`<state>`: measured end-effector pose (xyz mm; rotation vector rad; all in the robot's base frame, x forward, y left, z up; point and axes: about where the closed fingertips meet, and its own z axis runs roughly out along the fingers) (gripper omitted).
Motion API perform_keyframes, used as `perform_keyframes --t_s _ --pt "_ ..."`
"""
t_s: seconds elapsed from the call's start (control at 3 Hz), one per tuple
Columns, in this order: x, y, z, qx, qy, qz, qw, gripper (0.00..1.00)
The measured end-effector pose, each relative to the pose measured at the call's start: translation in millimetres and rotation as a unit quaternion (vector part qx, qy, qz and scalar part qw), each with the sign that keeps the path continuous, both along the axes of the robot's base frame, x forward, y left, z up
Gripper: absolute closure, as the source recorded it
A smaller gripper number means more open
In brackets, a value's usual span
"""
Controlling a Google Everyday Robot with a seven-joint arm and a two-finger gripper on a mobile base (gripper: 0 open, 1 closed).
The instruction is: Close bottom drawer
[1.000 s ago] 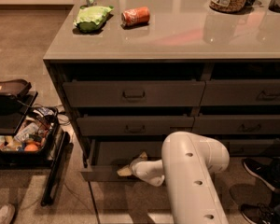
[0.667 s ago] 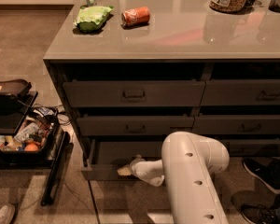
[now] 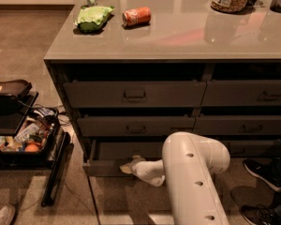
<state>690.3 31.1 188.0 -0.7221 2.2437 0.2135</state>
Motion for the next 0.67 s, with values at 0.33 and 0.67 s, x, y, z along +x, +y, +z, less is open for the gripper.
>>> perform_keyframes --t_s 0.33,0.67 --pt "0.0 0.0 0.0 0.0 0.0 0.0 1.0 0.68" --pt "0.0 0.0 0.2 0.0 0.0 0.0 1.0 0.45"
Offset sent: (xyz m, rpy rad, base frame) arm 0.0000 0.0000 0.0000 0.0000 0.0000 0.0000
